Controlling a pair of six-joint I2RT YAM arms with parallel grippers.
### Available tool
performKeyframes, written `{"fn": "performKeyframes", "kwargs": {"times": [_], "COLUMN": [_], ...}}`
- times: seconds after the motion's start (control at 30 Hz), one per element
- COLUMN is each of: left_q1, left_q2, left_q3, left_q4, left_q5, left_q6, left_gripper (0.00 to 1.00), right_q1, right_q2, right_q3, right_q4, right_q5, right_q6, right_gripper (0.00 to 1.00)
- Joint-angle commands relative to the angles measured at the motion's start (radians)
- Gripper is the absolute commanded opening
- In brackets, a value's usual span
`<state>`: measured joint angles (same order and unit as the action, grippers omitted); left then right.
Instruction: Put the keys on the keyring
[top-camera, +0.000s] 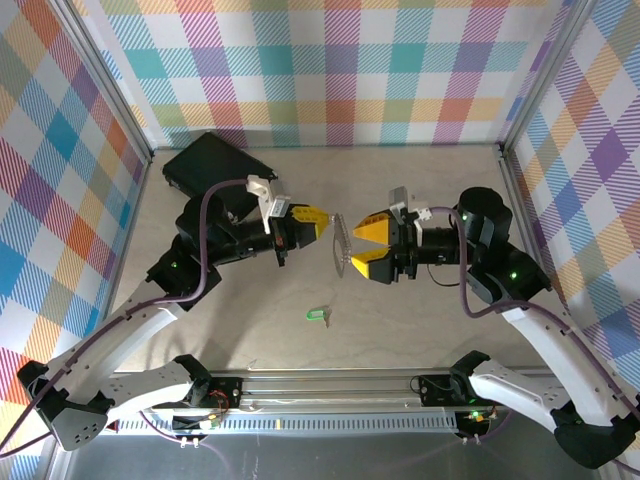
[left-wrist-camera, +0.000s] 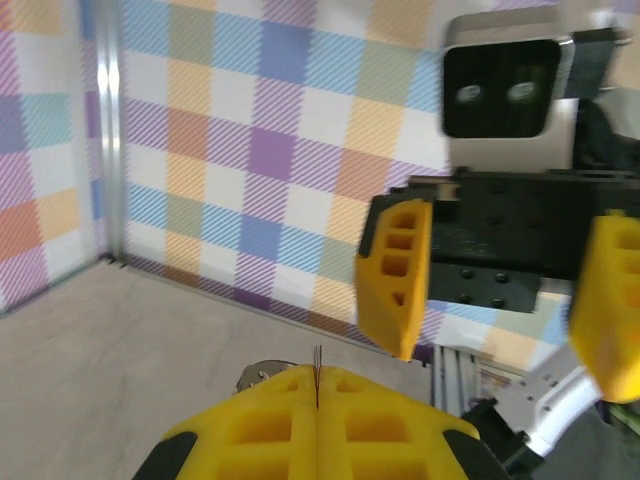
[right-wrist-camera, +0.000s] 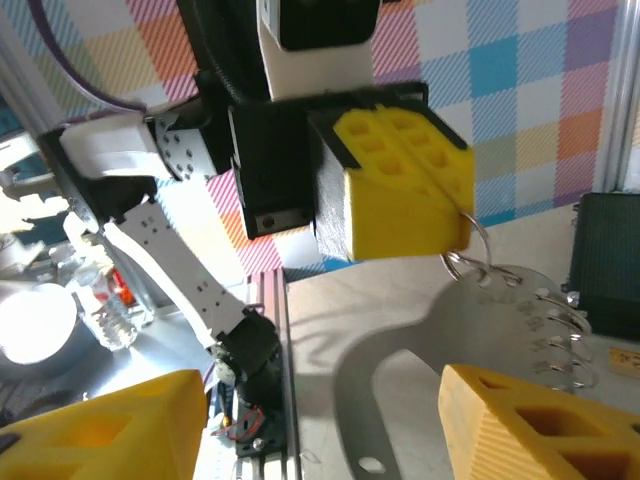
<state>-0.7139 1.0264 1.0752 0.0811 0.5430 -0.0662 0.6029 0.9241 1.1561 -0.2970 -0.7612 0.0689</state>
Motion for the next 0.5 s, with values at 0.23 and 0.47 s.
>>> {"fn": "performKeyframes", "kwargs": {"times": [0.23, 0.47], "left_q1": [-0.039, -0.088], "left_q2": [0.025, 0.071], "left_q3": [0.024, 0.055], "left_q4": [0.032, -0.042], "left_q5": [-0.223, -0.373], "left_q6": [-0.049, -0.046], "left_gripper": [0.0, 0.0], "right_q1": [0.043, 0.088], "right_q2": [0.001, 0.054], "right_q3": [-0.083, -0.105], "right_q4": [-0.009, 0.014], "right_q5": [0.262, 0.319], "right_q6": [0.01, -0.009], "right_gripper": [0.89, 0.88]}}
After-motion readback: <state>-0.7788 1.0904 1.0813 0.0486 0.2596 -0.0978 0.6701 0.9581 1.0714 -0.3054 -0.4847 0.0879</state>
